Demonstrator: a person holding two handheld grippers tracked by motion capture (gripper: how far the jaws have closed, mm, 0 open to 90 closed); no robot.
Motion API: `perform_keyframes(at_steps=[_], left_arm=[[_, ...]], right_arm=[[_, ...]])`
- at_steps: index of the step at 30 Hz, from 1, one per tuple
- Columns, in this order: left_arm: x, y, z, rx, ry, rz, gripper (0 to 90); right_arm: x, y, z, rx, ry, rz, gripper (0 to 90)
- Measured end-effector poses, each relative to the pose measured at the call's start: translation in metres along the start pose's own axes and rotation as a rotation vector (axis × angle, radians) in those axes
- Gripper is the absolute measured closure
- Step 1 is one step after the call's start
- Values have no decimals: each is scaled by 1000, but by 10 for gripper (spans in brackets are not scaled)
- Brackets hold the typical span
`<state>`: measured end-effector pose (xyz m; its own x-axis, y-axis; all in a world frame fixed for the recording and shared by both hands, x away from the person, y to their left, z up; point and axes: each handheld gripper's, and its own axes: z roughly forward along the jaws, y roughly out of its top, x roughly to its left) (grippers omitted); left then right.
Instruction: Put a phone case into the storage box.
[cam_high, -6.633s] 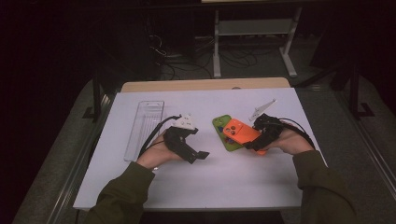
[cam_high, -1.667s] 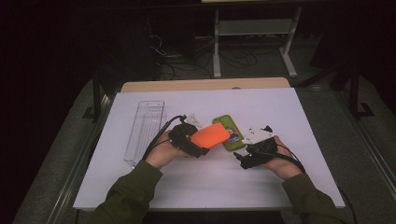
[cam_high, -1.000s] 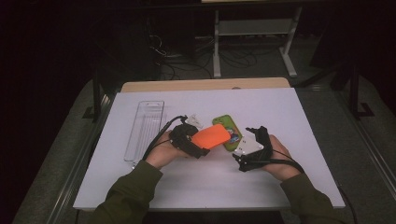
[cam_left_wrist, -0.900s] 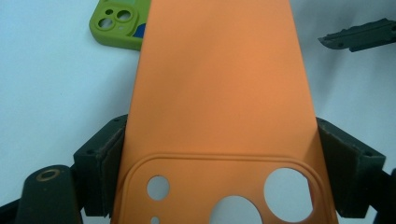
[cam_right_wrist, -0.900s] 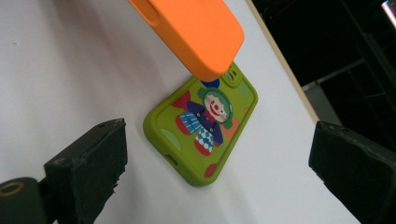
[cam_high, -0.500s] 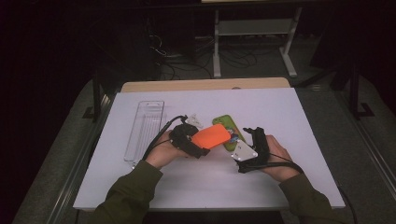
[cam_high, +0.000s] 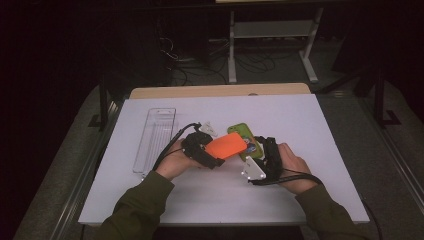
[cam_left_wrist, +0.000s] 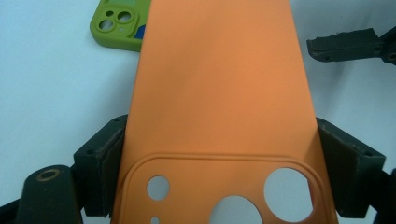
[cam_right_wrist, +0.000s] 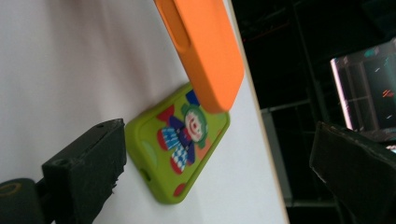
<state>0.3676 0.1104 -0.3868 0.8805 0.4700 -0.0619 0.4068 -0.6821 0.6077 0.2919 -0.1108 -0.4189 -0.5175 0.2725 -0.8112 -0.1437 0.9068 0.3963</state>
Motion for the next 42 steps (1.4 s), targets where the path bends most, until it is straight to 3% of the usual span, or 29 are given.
perform_keyframes(at_steps=[4, 5, 6, 15, 16, 19, 20, 22, 28, 36, 42], left_arm=[[4, 2, -1, 16, -2, 21, 158], [3, 3, 0, 5, 0, 5, 158], [4, 4, -1, 23, 0, 19, 158], [6, 8, -3, 34, -12, 19, 158], [6, 8, -3, 33, -13, 19, 158], [5, 9, -2, 24, -16, 24, 158], [5, 10, -2, 29, -18, 28, 158], [5, 10, -2, 24, -15, 28, 158], [5, 11, -1, 29, -18, 23, 158], [4, 11, 0, 27, -22, 30, 158], [4, 12, 0, 21, -22, 21, 157]], right_arm=[[1, 7, 1, -11, -30, -46, 34], [1, 8, 2, -14, -32, -53, 35], [1, 10, 3, -17, -37, -58, 37], [9, 24, 12, -55, -100, -161, 85], [10, 26, 11, -45, -96, -143, 101], [12, 30, 13, -49, -105, -155, 127], [11, 31, 15, -60, -111, -201, 134], [13, 33, 16, -62, -126, -215, 156], [18, 37, 20, -69, -153, -253, 272], [24, 38, 22, -69, -183, -306, 530], [27, 39, 21, -84, -193, -341, 670]])
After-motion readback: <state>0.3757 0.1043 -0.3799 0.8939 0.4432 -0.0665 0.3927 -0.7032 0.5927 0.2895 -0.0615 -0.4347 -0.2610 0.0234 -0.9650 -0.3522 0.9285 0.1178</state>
